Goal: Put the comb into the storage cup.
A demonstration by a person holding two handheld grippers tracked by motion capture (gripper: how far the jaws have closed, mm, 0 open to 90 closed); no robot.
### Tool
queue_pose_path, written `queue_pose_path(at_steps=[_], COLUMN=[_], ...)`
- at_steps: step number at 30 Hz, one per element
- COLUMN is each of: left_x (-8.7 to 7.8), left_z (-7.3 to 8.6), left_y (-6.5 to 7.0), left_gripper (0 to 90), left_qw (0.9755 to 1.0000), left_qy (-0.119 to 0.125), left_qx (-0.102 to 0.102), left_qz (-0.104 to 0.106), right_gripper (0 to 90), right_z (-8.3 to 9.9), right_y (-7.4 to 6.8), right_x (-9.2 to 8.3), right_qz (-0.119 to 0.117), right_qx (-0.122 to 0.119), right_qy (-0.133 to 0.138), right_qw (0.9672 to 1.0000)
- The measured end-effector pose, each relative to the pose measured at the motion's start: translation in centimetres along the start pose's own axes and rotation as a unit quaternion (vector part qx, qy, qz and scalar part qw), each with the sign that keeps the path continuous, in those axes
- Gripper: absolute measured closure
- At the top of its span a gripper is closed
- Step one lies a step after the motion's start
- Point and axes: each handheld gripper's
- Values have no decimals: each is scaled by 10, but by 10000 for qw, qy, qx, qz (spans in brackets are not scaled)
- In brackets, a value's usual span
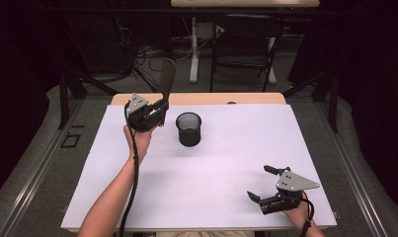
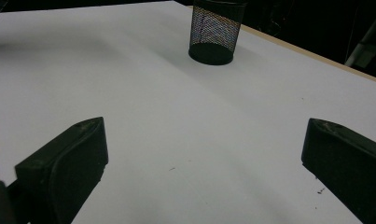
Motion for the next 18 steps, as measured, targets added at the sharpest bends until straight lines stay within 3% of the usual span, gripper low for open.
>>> queue_pose_path(at_steps=[18], left_x=[8], left_z=[-14], left_y=[9], left_gripper=[724], left_qw=[9998], left_qy=[119], left_qx=[109], left_qz=[107], right_gripper=[1], right_z=[0], right_y=[-1], right_x=[0], right_qz=[-22], right_qx=[-19], right_qy=[19], right_qw=[10000])
Point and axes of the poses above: each handheld gripper's, and its own axes: x roughly forward along the jaws, z roughly out of its underside, y roughly to its right, and after that the axes turned 12 degrees about y, right-handed
